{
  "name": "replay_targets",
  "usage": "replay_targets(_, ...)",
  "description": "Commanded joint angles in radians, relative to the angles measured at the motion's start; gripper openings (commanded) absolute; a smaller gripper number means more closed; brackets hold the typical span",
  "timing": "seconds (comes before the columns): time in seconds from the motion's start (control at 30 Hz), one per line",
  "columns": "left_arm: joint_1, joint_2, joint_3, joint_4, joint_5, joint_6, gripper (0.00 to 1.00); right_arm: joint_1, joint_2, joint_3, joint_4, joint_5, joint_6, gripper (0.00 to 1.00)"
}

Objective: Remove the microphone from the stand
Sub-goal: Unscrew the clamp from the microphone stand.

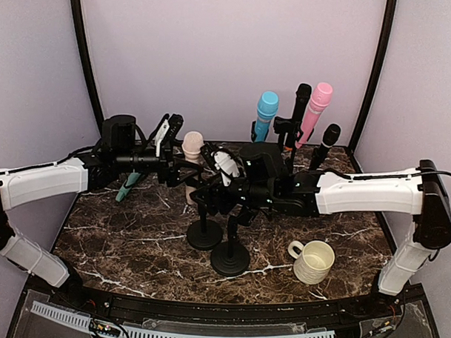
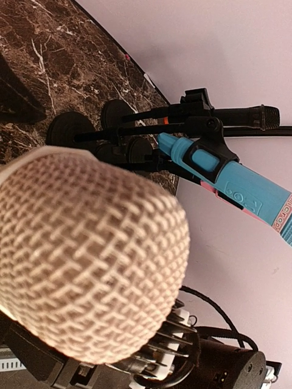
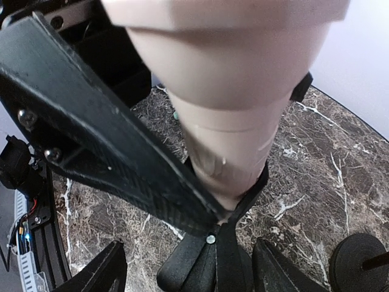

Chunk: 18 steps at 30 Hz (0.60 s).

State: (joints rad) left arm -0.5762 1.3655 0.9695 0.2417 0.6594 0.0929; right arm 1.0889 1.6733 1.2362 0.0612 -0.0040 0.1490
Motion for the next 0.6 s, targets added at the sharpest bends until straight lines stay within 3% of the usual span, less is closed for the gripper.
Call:
replay_targets(0.0,-0.008,-0.010,-0.028,0.064,-0.051,-0.016,0.79,0.017,-0.032,-0.017,0.080,0.099,0.030,0.71)
replay_targets(0.23,-0.012,-0.031,-0.051,0.097,-0.076,-0.017,0.55,0.026,-0.032,-0.011,0.066,0.129,0.034,0.71)
replay_targets(0.57,-0.025,-0.068,-0.072,0.093,-0.133,0.024,0.39,0.107,-0.040,0.035,-0.032,0.325,0.101,0.77)
